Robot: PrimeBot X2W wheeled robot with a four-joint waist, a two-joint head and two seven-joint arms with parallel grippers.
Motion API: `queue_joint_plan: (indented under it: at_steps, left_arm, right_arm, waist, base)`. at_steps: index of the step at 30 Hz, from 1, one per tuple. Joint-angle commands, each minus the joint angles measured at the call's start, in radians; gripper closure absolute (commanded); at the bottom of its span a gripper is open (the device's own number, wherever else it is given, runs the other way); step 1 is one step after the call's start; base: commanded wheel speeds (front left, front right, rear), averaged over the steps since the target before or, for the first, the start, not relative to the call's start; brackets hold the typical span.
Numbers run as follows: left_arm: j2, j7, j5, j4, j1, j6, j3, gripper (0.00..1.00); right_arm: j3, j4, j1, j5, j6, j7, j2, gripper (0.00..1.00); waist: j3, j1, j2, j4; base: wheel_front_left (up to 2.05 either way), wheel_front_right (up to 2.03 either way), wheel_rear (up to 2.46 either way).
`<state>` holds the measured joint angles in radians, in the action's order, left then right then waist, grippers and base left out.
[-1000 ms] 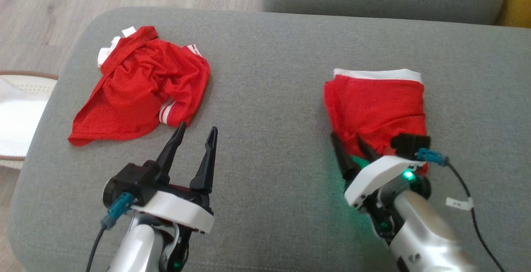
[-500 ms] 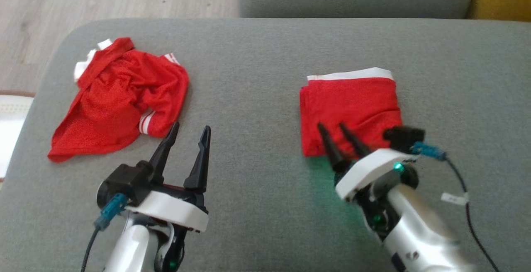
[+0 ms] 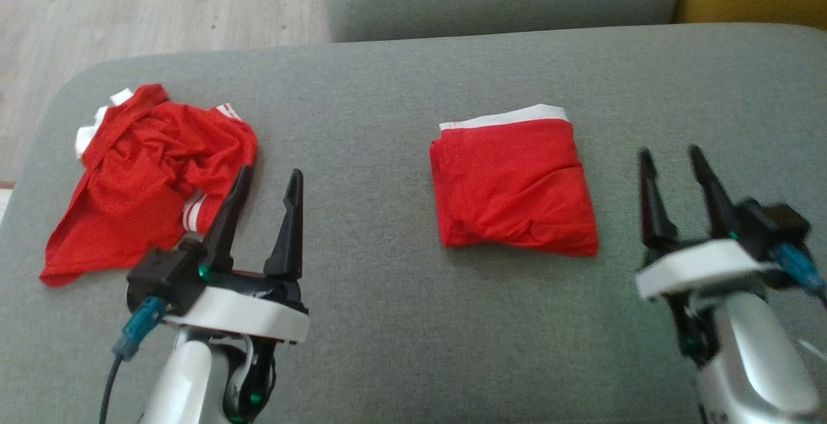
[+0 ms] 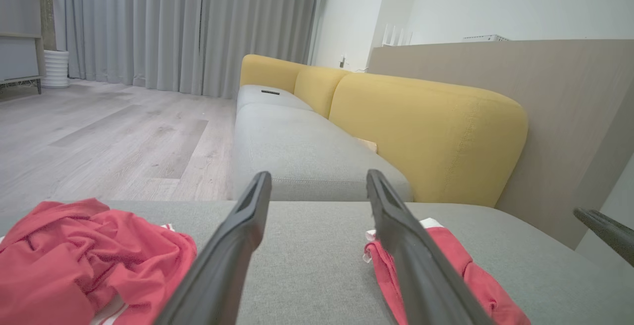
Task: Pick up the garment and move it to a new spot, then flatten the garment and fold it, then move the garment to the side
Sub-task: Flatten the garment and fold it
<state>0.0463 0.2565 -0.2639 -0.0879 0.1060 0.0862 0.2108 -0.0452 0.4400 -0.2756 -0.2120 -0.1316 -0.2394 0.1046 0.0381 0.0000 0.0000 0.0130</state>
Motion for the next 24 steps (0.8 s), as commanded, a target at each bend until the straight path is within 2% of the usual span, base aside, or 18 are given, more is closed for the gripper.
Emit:
queue_joint_plan:
  at_steps: [1,4,8,19,20,21,22,24]
  left_arm:
    - [0.004,0.005,-0.006,0.042,0.034,-0.009,-0.038,0.00]
    - [0.004,0.005,-0.016,0.050,0.024,-0.015,-0.049,0.00]
    - [0.004,0.005,-0.024,0.056,0.003,-0.022,-0.059,0.00]
    - [0.004,0.005,-0.015,0.065,-0.006,-0.024,-0.045,0.00]
    - [0.004,0.005,-0.014,0.065,-0.003,-0.023,-0.042,0.00]
    - [0.004,0.005,-0.012,0.066,-0.001,-0.022,-0.039,0.00]
    - [0.004,0.005,-0.009,0.067,0.003,-0.021,-0.036,0.00]
    - [0.004,0.005,-0.004,0.070,0.013,-0.020,-0.030,0.00]
  right_arm:
    - [0.028,-0.066,0.008,0.044,0.001,-0.016,-0.019,0.00]
    - [0.091,-0.141,0.065,0.130,0.001,-0.021,-0.041,0.00]
    - [0.114,-0.237,0.131,0.172,0.001,-0.022,-0.053,0.00]
    - [0.109,-0.273,0.161,0.120,0.001,-0.022,-0.054,0.00]
    - [0.108,-0.270,0.158,0.118,0.001,-0.022,-0.054,0.05]
    - [0.105,-0.269,0.154,0.118,0.001,-0.022,-0.054,0.60]
    - [0.101,-0.269,0.148,0.122,0.001,-0.022,-0.054,1.00]
    - [0.094,-0.271,0.135,0.129,0.001,-0.022,-0.054,1.00]
  waist:
    - [-0.001,0.0000,0.0000,-0.010]
    - [-0.001,0.0000,0.0000,-0.022]
    - [0.001,0.0000,0.0000,-0.034]
    - [0.011,0.0000,0.0000,-0.030]
    - [0.014,0.0000,0.0000,-0.026]
    - [0.018,0.0000,0.0000,-0.021]
    - [0.023,0.0000,0.0000,-0.016]
    - [0.035,0.0000,0.0000,-0.002]
  base:
    - [0.00,0.00,0.00]
    - [0.00,0.00,0.00]
    - [0.00,0.00,0.00]
    - [0.00,0.00,0.00]
    - [0.00,0.00,0.00]
    - [0.00,0.00,0.00]
    - [0.00,0.00,0.00]
    - [0.00,0.00,0.00]
